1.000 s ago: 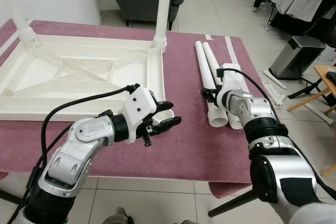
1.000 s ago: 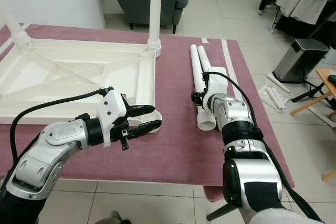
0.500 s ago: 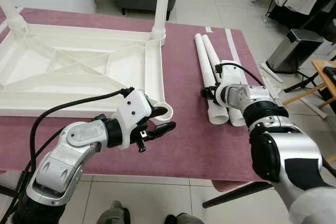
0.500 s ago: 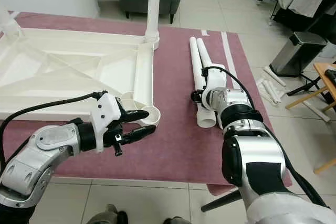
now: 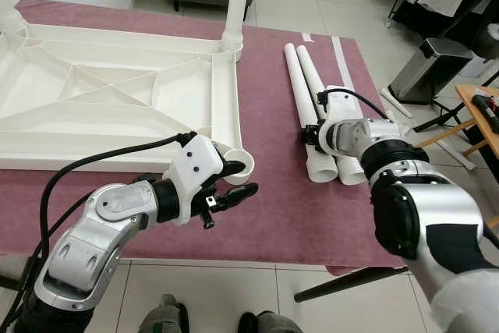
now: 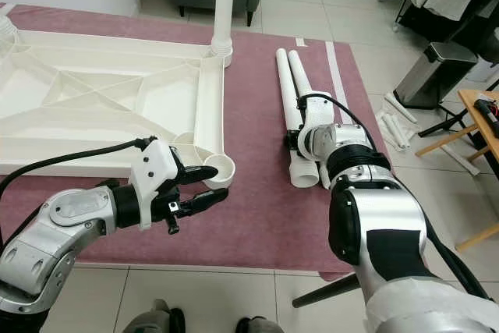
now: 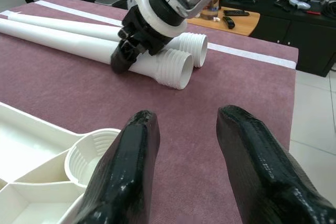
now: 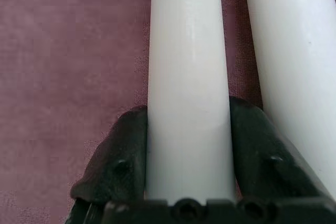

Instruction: Building children table

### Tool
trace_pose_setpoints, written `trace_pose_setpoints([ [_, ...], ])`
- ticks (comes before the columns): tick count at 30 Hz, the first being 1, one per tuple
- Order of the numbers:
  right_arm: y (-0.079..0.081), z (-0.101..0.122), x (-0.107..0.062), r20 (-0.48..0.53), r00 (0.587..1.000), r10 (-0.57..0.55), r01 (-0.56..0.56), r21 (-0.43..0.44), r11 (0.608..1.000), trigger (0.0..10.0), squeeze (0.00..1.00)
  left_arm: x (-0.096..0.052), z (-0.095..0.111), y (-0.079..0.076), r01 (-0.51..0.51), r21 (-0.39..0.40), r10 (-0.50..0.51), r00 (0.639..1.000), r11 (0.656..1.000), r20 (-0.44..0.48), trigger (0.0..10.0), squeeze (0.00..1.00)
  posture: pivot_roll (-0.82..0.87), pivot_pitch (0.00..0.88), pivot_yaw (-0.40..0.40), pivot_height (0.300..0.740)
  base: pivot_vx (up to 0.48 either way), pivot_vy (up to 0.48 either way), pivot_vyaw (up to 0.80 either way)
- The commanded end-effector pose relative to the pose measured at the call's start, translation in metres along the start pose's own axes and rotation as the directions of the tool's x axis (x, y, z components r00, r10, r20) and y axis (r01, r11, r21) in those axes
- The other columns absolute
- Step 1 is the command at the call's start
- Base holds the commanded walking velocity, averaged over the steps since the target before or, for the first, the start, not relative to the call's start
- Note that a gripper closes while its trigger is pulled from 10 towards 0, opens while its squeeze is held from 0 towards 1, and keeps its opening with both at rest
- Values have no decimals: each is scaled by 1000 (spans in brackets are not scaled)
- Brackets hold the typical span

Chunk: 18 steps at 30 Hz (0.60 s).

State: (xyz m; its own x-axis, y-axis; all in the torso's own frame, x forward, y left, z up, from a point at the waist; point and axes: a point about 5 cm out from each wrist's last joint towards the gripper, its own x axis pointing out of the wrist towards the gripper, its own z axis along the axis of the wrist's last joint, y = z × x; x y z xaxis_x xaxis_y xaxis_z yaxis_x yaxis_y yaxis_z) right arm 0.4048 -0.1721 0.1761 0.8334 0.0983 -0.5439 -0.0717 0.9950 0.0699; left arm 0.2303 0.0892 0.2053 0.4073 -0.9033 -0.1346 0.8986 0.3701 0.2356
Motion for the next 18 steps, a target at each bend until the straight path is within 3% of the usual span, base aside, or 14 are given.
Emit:
trace_pose_setpoints([
  [1, 8, 17, -3, 95, 994, 60, -61, 13, 998, 235, 0, 1, 2, 5, -93, 0, 93, 996, 996, 10, 10000, 0, 100, 115, -72, 740, 0, 0, 0],
  [2, 8, 17, -3, 95, 994, 60, -61, 13, 998, 235, 0, 1, 2, 5, -93, 0, 93, 996, 996, 10, 10000, 0, 100, 115, -72, 740, 0, 0, 0],
  [3, 11, 33, -8, 174, 981, 87, -90, 14, 996, 10000, 0, 2, 4, 9, -114, -8, 114, 993, 993, 23, 10000, 0, 100, 106, -68, 740, 0, 0, 0],
  [4, 16, 49, -18, 268, 954, 131, -134, -7, 991, 10000, 0, 4, 9, 14, -145, -33, 147, 988, 989, 54, 10000, 0, 104, 98, -62, 740, 0, 0, 0],
  [6, 19, 58, -25, 320, 934, 161, -162, -23, 987, 10000, 0, 6, 12, 18, -163, -53, 167, 983, 985, 75, 10000, 0, 104, 98, -62, 740, 0, 0, 0],
  [8, 27, 62, -47, 403, 889, 216, -201, -80, 976, 10000, 0, 9, 22, 26, -196, -101, 208, 969, 975, 132, 10000, 0, 106, 87, -55, 740, 0, 0, 0],
  [9, 31, 60, -57, 438, 869, 231, -201, -115, 973, 10000, 0, 11, 26, 32, -217, -119, 234, 961, 969, 150, 10000, 0, 106, 76, -47, 740, 0, 0, 0],
  [12, 34, 57, -66, 472, 847, 246, -197, -151, 969, 10000, 0, 12, 29, 37, -240, -136, 261, 952, 961, 162, 10000, 0, 107, 73, -45, 740, 0, 0, 0],
  [13, 36, 48, -82, 555, 791, 257, -138, -247, 959, 10000, 0, 18, 36, 51, -297, -182, 328, 929, 937, 173, 10000, 0, 107, 56, -35, 740, 0, 0, 0],
  [14, 39, 42, -89, 582, 765, 276, -133, -276, 952, 10000, 0, 21, 40, 58, -321, -208, 360, 914, 924, 186, 10000, 0, 107, 44, -30, 740, 0, 0, 0],
  [18, 43, 31, -98, 619, 723, 307, -131, -313, 941, 10000, 0, 25, 45, 66, -337, -240, 386, 899, 911, 205, 10000, 0, 107, 32, -24, 740, 0, 0, 0],
])
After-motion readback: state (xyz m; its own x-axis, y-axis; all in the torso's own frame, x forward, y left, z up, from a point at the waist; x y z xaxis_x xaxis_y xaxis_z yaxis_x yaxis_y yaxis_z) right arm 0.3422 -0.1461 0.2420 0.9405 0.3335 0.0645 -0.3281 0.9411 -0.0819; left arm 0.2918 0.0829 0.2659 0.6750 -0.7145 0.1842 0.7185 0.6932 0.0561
